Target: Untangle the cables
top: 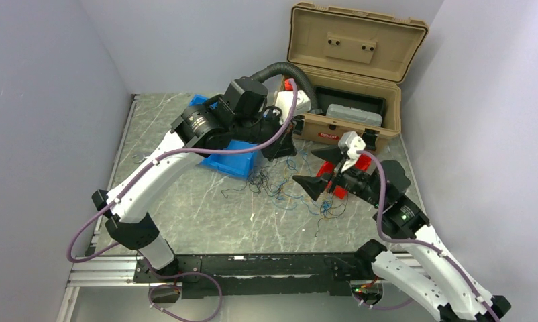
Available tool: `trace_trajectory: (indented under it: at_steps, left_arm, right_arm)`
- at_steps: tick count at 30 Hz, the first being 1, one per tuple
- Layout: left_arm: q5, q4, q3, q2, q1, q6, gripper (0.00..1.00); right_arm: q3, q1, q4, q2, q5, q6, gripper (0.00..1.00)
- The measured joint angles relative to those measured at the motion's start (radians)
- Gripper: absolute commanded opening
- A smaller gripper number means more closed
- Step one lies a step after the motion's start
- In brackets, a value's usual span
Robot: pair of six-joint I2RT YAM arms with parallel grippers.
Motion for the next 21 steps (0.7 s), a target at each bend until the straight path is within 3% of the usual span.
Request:
trace_trajectory:
  at_steps: [16, 21]
  left_arm:
    - [0.041, -0.002, -0.003, -0.016, 0.000, 0.013, 0.00]
    - [0.043, 0.001, -0.020, -0.029, 0.000, 0.013, 0.00]
  right_arm:
    - [0.062, 0.001, 0.063, 0.196, -0.047, -0.099, 0.99]
    - [0.029, 0.001, 0.155, 0.227, -0.024, -0.113, 0.90]
